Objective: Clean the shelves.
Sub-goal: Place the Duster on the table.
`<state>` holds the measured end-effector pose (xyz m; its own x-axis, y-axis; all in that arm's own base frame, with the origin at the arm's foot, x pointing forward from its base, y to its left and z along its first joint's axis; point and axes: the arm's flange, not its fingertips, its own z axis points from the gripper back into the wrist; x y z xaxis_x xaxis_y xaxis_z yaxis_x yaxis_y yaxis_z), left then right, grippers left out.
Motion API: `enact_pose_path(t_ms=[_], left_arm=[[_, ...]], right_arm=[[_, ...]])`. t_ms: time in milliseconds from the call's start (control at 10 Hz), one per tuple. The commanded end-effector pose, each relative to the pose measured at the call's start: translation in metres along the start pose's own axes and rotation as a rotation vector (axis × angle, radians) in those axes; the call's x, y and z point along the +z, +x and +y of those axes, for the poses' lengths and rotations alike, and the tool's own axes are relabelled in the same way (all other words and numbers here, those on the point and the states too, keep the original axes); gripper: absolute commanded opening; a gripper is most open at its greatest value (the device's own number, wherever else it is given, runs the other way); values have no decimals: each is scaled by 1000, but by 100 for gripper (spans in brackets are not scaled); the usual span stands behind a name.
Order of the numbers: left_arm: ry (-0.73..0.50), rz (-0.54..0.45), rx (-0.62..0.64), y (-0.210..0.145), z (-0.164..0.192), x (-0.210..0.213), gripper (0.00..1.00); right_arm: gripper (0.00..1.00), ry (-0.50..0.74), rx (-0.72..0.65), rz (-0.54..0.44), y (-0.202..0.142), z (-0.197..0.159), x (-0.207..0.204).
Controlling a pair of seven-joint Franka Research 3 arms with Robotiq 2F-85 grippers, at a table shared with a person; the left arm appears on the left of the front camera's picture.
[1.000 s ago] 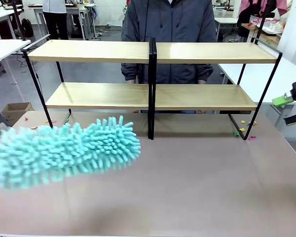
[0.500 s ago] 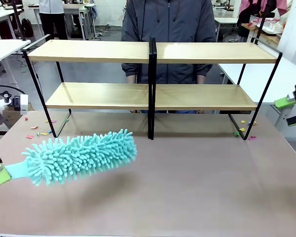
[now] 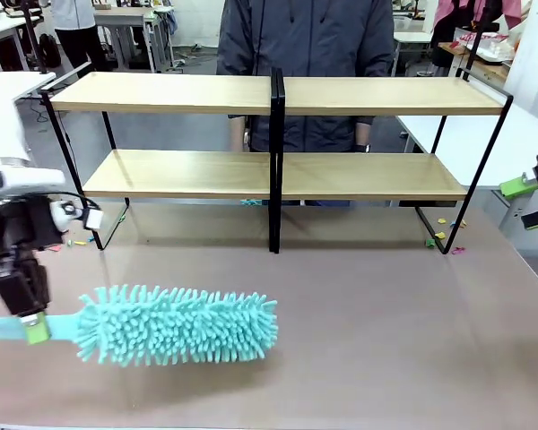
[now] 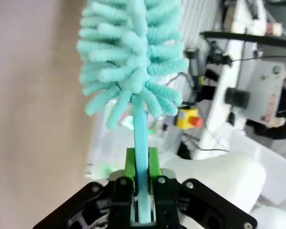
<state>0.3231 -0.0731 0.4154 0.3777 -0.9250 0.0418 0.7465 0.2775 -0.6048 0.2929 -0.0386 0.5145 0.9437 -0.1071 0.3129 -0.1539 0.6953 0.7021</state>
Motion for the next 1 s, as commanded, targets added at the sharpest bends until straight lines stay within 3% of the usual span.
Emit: enact_pose_path(t_ms=[0, 200, 600, 800, 900], left_arm=[[16, -46, 6, 7, 37, 17, 13], [75, -185, 124, 11, 46, 11, 13], [103, -159, 130, 14, 53, 9, 13], [104, -182, 139, 14, 54, 9, 13], [99, -181, 139, 15, 53, 8, 13]], right_arm=[[100, 26, 14, -7, 4, 2, 1], [100, 26, 14, -7, 4, 2, 1], [100, 19, -28, 20, 2, 0, 0], [100, 58, -95, 168, 1, -7, -10], [100, 52, -117, 136, 4, -9, -11]])
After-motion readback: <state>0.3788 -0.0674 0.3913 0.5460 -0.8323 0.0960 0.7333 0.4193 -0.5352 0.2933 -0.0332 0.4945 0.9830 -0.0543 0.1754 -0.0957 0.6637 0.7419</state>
